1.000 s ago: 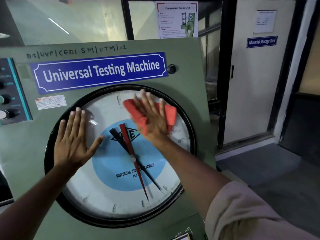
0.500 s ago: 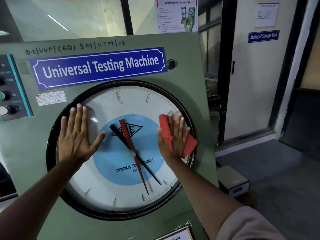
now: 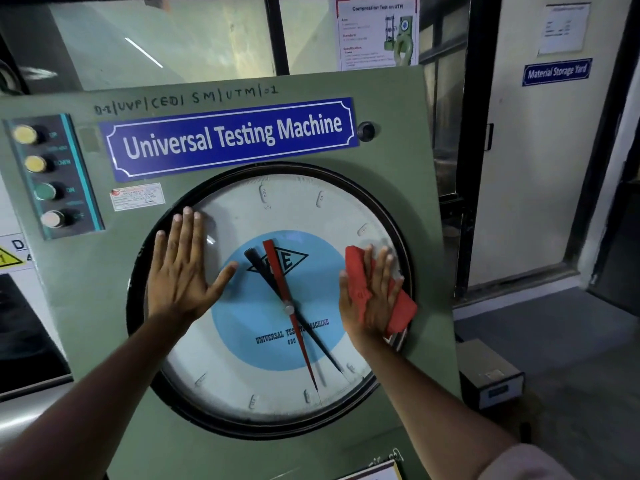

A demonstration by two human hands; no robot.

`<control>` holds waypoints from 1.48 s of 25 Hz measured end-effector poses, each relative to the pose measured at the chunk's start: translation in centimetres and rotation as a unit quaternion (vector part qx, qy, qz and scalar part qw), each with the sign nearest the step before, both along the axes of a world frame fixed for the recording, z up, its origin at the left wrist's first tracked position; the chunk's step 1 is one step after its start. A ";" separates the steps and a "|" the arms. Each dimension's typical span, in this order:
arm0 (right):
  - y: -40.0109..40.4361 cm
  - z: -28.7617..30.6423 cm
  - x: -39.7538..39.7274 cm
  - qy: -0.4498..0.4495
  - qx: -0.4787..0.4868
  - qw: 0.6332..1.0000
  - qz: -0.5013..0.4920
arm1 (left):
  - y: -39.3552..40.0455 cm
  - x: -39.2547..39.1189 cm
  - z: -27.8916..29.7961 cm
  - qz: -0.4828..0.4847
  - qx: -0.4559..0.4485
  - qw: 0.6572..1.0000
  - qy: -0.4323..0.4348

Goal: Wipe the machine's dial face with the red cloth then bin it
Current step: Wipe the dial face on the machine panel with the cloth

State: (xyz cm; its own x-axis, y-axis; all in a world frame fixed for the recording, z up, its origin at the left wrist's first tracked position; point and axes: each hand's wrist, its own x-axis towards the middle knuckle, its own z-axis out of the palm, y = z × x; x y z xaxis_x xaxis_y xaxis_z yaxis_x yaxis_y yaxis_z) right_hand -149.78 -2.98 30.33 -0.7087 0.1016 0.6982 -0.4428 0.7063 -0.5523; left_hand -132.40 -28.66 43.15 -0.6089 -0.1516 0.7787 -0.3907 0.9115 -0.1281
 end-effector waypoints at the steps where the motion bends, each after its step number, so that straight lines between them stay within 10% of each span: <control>1: -0.2 0.9 -0.1 -0.002 -0.010 1.000 -0.001 | -0.2 0.1 0.0 -0.004 -0.003 1.000 0.004; 11: -7.6 20.2 -1.9 0.154 0.070 0.985 0.025 | -1.9 1.1 -2.7 0.001 -0.006 0.999 0.054; 21: -15.2 20.7 2.9 0.361 0.248 0.887 0.148 | -2.9 0.7 -5.1 0.010 -0.019 0.995 0.098; 30: -13.0 20.7 1.4 0.228 0.106 0.964 0.082 | -2.4 2.0 -5.4 0.015 0.029 0.994 0.101; 37: -18.2 19.1 6.1 0.373 0.250 0.876 0.177 | -2.4 1.1 -6.1 0.017 0.023 0.990 0.136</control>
State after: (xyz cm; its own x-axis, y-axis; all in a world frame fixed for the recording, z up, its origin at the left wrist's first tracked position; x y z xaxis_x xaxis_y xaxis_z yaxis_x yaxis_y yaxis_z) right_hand -143.73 -21.17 49.47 0.0390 -0.4822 0.8752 -0.7884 0.5232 0.3235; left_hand -131.34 -31.04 37.02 -0.3712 -0.2075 0.9051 -0.4351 0.8999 0.0278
